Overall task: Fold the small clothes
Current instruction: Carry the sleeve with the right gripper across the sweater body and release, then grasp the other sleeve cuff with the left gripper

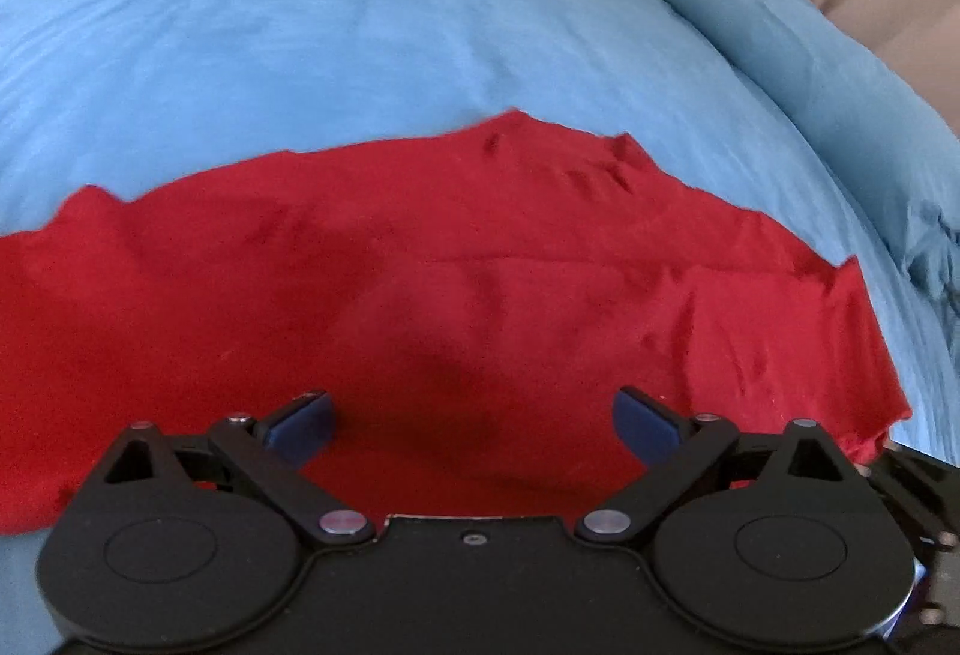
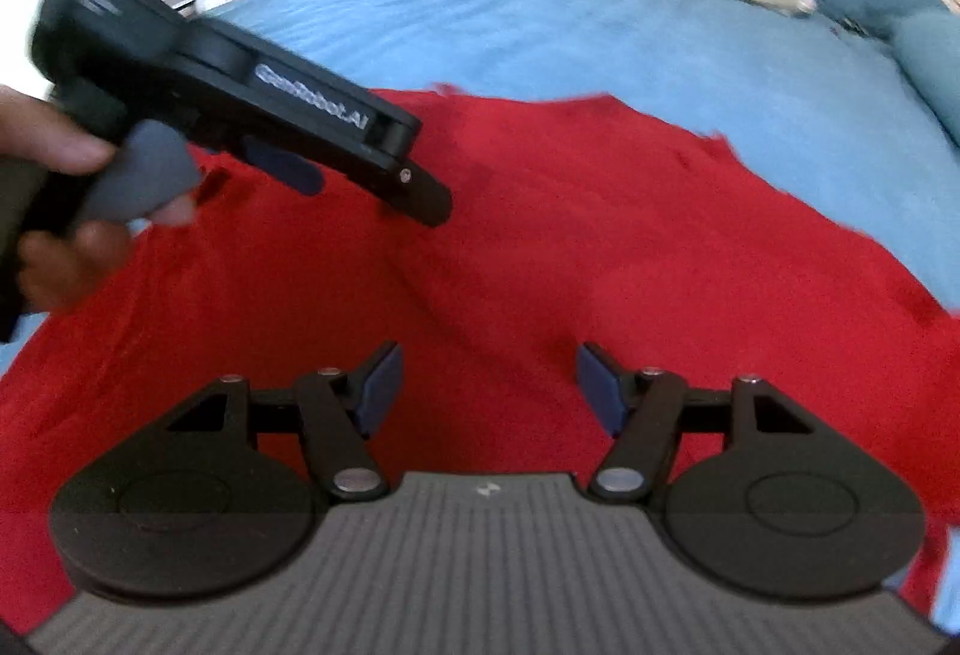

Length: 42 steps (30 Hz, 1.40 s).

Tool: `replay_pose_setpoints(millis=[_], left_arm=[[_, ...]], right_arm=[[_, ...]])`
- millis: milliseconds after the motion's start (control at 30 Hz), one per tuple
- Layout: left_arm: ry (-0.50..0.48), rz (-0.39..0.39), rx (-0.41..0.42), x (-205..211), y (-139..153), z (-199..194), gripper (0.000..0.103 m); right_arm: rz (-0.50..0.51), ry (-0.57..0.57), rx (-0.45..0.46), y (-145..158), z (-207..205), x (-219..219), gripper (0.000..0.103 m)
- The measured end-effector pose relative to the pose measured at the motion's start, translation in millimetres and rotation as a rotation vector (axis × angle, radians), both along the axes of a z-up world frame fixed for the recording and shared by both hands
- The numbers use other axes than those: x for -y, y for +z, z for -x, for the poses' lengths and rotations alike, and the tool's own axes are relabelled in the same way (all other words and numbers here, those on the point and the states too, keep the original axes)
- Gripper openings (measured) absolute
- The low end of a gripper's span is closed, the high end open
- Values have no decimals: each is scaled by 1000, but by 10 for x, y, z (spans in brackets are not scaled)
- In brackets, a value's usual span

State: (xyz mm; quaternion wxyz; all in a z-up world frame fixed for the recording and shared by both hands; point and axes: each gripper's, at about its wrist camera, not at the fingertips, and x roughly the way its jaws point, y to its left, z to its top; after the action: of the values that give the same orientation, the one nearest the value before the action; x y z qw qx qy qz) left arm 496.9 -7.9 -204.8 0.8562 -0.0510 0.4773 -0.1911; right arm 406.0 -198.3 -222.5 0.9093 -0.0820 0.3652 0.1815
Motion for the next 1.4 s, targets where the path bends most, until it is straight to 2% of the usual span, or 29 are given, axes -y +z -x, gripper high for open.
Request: replay_pose_setpoints(millis=[67, 133, 167, 200, 233, 300, 400, 500, 600, 667, 767, 833, 933, 1033, 1100, 1133, 1167, 1200, 1233, 1333, 1400], left_arm=[[10, -13, 8, 44, -37, 0, 92], [29, -19, 23, 41, -44, 1, 84], [40, -25, 27, 38, -44, -13, 74], [53, -33, 27, 36, -46, -29, 57], [65, -45, 27, 24, -48, -53, 48], [89, -74, 22, 15, -41, -98, 4], [111, -53, 48, -24, 101, -112, 4], [120, -67, 150, -18, 389, -53, 4], [188, -100, 230, -127, 577, 22, 4], [240, -120, 253, -262, 557, 62, 4], [254, -109, 186, -412, 338, 16, 7], [261, -157, 162, -460, 209, 25, 17], [316, -211, 139, -622, 154, 112, 21], [384, -328, 89, -810, 118, 217, 21], [392, -319, 76, -870, 177, 280, 23], [367, -308, 86, -858, 240, 312, 26], [327, -300, 104, -800, 312, 332, 44], [273, -290, 129, -704, 383, 351, 65], [228, -276, 150, -622, 435, 354, 72], [132, -233, 152, -389, 425, 267, 75], [124, -218, 135, -319, 328, 167, 73]], right_arm=[[-17, -42, -16, 32, 152, 193, 83], [-39, -92, -40, 38, 293, 384, 83], [-48, -115, -49, 39, 347, 461, 83], [-56, -144, -57, 30, 397, 540, 83], [-64, -167, -63, 44, 434, 601, 83], [-86, -218, -77, 38, 471, 735, 83], [-109, -281, -88, 19, 491, 871, 83], [-104, -338, -88, 33, 469, 998, 85], [-84, -389, -98, 40, 378, 1104, 87], [-51, -447, -107, 49, 308, 1227, 87], [-84, -498, -108, 46, 234, 1493, 88], [-95, -534, -129, -5, 194, 1645, 87], [-132, -537, -142, -46, 271, 1835, 86], [-80, -521, -169, 13, 366, 1829, 86], [-48, -506, -186, 121, 364, 1746, 87], [-38, -486, -175, 215, 379, 1674, 88], [-39, -458, -154, 318, 372, 1600, 91], [-45, -432, -133, 393, 369, 1544, 95], [-49, -401, -113, 446, 333, 1470, 96], [-17, -347, -71, 406, 119, 1302, 96], [-18, -369, -79, 285, -2, 1295, 95]])
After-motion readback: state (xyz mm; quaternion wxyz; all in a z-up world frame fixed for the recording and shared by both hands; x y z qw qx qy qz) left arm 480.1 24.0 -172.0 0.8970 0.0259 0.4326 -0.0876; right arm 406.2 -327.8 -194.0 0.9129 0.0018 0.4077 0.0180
